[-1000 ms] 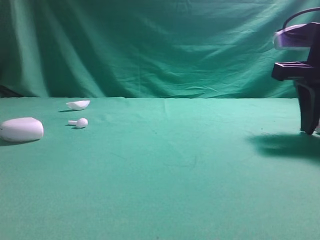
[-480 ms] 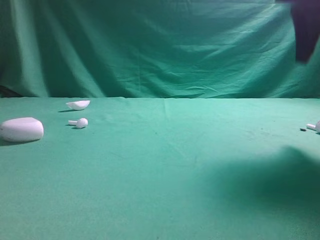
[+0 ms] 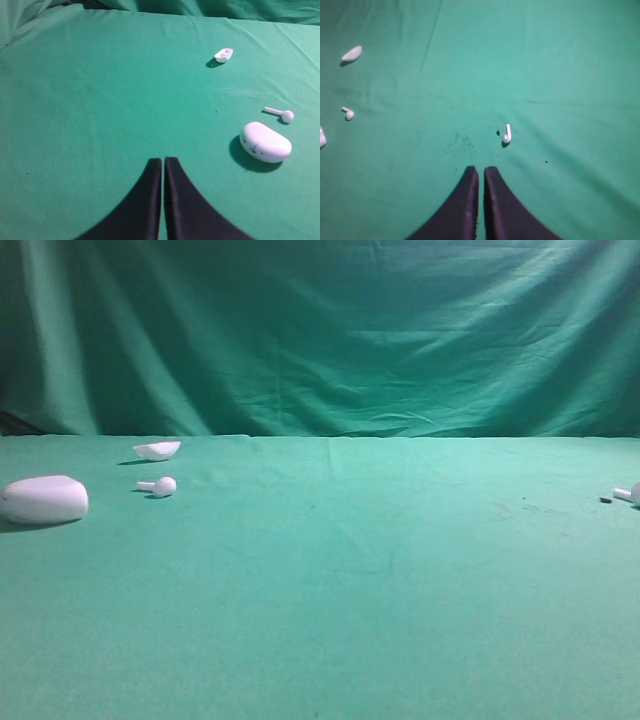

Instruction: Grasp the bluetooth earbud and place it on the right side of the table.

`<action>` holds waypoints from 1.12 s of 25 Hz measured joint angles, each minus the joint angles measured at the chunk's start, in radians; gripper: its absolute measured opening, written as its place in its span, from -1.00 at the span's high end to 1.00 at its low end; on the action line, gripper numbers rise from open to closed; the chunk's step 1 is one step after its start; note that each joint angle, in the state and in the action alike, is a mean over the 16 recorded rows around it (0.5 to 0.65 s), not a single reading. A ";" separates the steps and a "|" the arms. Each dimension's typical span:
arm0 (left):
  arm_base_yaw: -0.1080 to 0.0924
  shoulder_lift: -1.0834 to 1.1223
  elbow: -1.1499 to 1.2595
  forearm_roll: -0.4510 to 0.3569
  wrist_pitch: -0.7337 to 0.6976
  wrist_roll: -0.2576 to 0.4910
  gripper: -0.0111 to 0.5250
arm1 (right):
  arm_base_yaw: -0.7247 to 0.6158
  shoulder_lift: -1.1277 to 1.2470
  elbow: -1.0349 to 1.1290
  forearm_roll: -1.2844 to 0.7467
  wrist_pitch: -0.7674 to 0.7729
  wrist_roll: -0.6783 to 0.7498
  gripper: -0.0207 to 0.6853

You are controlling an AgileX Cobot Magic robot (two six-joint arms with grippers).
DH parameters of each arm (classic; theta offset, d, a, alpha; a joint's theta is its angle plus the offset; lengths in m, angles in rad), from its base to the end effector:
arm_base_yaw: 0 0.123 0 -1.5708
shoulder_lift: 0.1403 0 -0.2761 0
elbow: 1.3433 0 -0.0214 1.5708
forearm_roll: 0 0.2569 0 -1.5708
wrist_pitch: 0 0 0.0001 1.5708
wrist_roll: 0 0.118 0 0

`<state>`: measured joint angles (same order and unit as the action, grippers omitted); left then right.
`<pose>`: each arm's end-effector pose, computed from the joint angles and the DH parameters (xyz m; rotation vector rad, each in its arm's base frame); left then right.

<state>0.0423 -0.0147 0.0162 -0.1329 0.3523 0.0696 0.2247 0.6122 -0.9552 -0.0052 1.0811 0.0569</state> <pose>0.0941 -0.0014 0.1701 -0.0573 1.8337 -0.0510 0.1140 0.0255 0.3667 -0.1867 2.2179 0.1483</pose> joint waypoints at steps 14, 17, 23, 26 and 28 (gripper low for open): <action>0.000 0.000 0.000 0.000 0.000 0.000 0.96 | 0.000 -0.371 0.108 0.040 -0.047 -0.030 0.94; 0.000 0.000 0.000 0.000 0.000 0.000 0.96 | 0.000 -0.393 0.116 0.036 -0.066 -0.036 0.94; 0.000 0.000 0.000 0.000 0.000 0.000 0.96 | -0.015 -0.446 0.199 -0.001 -0.183 -0.050 0.94; 0.000 0.000 0.000 0.000 0.000 0.000 0.96 | -0.030 -0.488 0.285 -0.027 -0.273 -0.057 0.94; 0.000 0.000 0.000 0.000 0.000 0.000 0.96 | -0.042 -0.517 0.359 -0.043 -0.343 -0.060 0.94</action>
<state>0.0423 -0.0147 0.0162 -0.1329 0.3523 0.0696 0.1826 0.0953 -0.5962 -0.0482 0.7386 -0.0027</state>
